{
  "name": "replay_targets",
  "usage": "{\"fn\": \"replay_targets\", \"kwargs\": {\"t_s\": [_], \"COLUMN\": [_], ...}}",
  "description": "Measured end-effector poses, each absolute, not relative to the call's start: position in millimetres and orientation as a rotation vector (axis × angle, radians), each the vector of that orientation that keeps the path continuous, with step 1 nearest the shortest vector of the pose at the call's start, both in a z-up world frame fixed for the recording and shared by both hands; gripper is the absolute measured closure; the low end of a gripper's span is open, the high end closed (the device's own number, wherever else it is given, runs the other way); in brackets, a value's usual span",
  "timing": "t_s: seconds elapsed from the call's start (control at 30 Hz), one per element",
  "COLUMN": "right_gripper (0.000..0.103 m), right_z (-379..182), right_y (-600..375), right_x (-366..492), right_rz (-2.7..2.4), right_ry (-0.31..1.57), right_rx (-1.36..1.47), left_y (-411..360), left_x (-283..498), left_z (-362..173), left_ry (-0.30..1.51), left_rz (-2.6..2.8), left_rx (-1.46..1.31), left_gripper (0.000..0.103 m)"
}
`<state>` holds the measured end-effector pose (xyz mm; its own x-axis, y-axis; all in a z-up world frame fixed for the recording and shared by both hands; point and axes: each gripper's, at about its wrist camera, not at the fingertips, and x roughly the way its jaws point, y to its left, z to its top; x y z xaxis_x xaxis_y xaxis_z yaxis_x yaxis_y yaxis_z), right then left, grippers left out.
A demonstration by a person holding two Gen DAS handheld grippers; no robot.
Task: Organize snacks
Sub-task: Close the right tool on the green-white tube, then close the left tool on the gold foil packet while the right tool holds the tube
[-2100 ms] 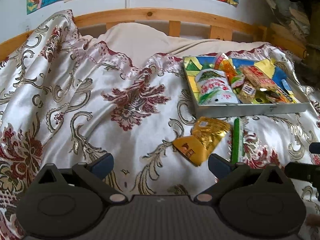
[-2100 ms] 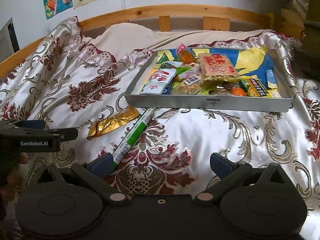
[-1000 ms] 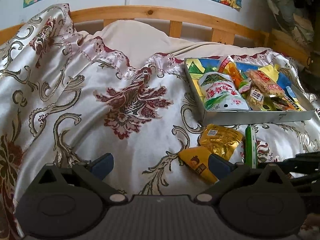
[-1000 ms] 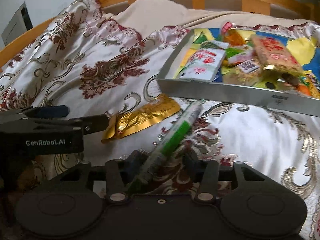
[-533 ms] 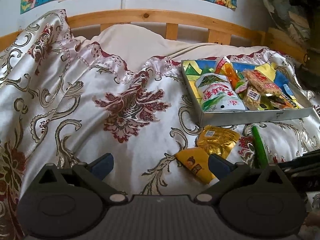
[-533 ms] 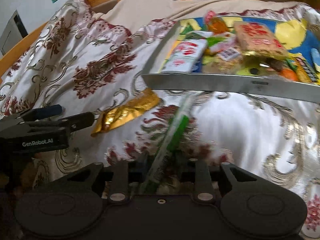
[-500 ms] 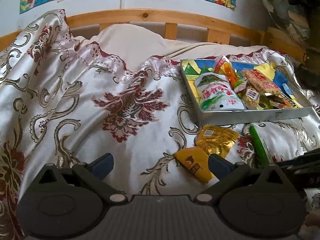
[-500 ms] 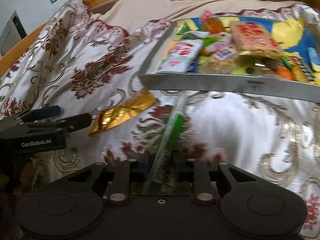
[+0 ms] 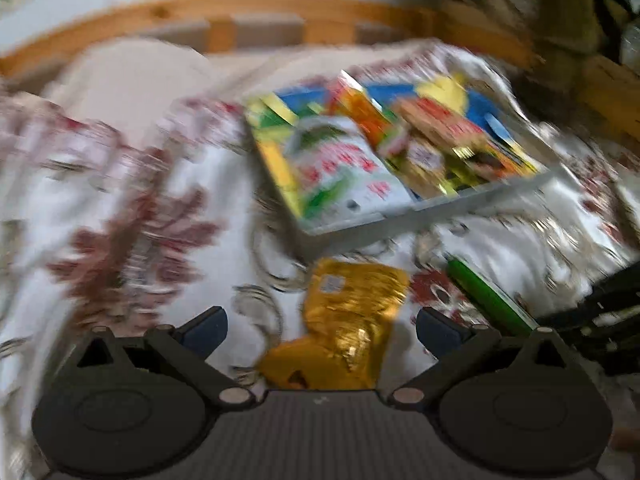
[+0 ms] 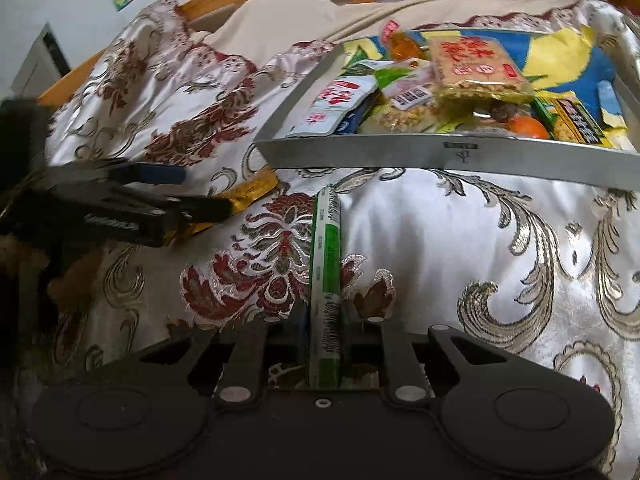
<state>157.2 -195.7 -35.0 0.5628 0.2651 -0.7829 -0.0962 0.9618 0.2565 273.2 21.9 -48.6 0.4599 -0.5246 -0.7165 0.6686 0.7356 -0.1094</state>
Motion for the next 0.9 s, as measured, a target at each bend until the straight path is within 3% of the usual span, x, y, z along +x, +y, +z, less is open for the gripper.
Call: {"fn": "replay_targets", "kwargs": {"t_s": [0.23,0.53,0.7,0.9], "right_gripper": [0.083,0.082,0.082,0.082], "right_z": [-39.7,-43.9,-42.8,-41.1], "right_y": [-202.6,-199.6,-198.6,-194.3], "right_x": [159.8,166.9,164.2,159.0], "right_rz": [0.269,0.289,0.282,0.278], "right_ry": [0.929,0.921,0.915,0.916], "right_rx": [0.205,0.193,0.182,0.156], "left_y": [19.3,11.7,8.9,9.0], "left_x": [299.6,298.2,285.9,257.3], "left_z": [-56.2,-53.9,-49.7,-41.1], "left_ry": [0.943,1.007,1.024,1.019], "left_rz": [-0.848,-0.853,-0.786,-0.698], "left_rx": [0.152,0.176,0.131,0.099], "left_gripper": [0.003,0.025,0.047,0.049]}}
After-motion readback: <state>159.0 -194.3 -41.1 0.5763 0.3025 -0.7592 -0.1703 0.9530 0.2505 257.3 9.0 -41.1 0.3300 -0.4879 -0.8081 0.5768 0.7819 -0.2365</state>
